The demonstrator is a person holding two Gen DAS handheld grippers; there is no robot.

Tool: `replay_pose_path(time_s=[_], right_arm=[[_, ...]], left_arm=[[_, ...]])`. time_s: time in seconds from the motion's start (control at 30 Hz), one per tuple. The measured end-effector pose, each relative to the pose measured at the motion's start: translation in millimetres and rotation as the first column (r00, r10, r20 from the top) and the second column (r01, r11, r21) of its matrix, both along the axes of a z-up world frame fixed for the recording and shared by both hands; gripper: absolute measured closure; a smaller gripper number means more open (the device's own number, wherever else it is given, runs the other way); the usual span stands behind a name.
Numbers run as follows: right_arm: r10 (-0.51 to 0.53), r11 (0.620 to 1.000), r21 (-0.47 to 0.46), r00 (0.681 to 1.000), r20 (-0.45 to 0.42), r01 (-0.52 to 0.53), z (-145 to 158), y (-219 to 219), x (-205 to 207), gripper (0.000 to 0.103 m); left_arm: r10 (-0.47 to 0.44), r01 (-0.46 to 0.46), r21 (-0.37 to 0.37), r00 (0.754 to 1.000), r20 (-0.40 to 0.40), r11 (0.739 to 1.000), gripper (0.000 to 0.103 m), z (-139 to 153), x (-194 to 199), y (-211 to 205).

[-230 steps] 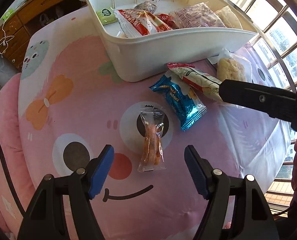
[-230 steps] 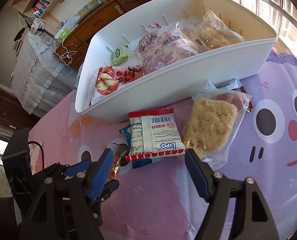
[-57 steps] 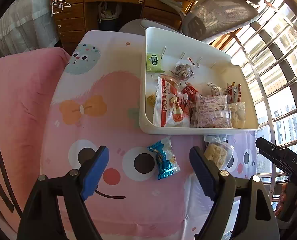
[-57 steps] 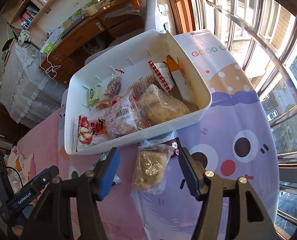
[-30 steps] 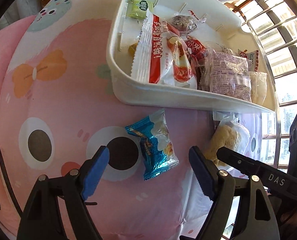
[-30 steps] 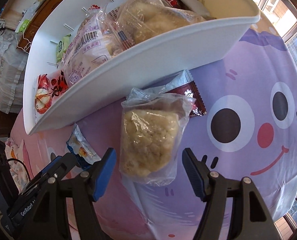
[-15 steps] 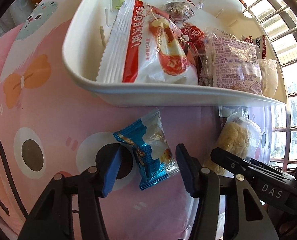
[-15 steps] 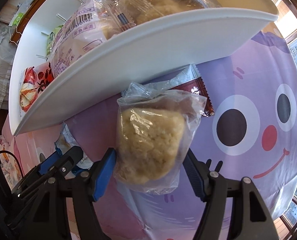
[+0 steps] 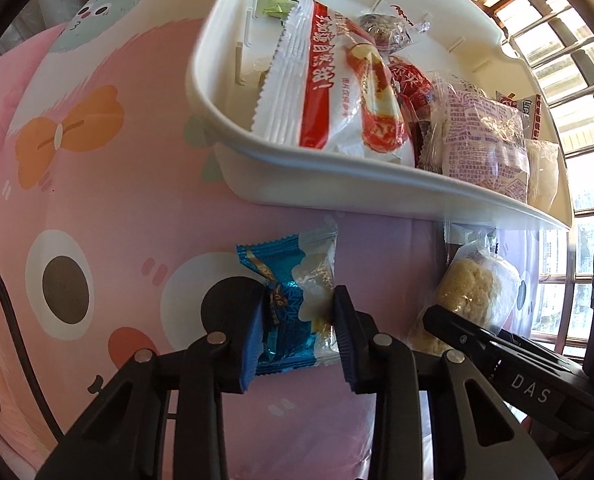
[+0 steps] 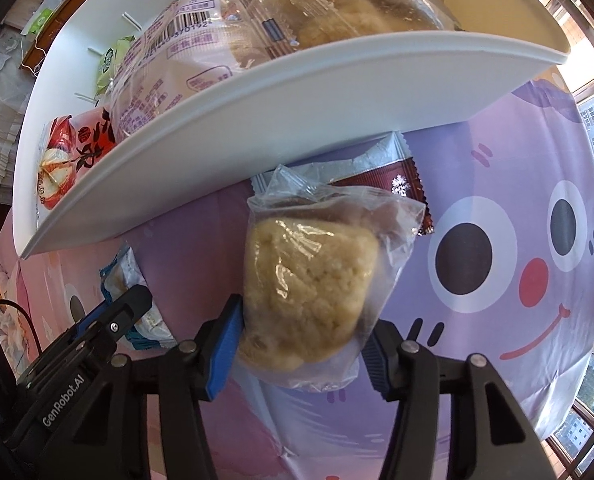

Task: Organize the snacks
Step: 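Grasp the blue foil packet with the left tool while the right tool grasps the clear puffed-snack bag, then carry both snacks over the white tray and open both tools to drop them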

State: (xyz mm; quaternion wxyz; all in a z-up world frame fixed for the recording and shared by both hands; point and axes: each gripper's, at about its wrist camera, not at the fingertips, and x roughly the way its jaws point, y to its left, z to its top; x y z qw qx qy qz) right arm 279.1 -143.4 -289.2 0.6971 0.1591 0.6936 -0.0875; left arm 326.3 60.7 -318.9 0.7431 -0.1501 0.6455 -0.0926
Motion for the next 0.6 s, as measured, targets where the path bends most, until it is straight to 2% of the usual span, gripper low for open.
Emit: replay_pose_path(time_s=[0.3, 0.6], right_arm=[[0.041, 0.999, 0.007, 0.999, -0.029, -0.041, -8, 21, -7, 0.049], [0.122, 0.992, 0.015, 0.992, -0.007, -0.122, 1, 46, -16, 0.050]], left_arm=[[0.062, -0.062, -0.034, 0.998, -0.019, 0.997, 0.072, -2, -16, 20], [0.089, -0.089, -0.028, 0.995, 0.033, 0.996, 0.073, 20, -37, 34]])
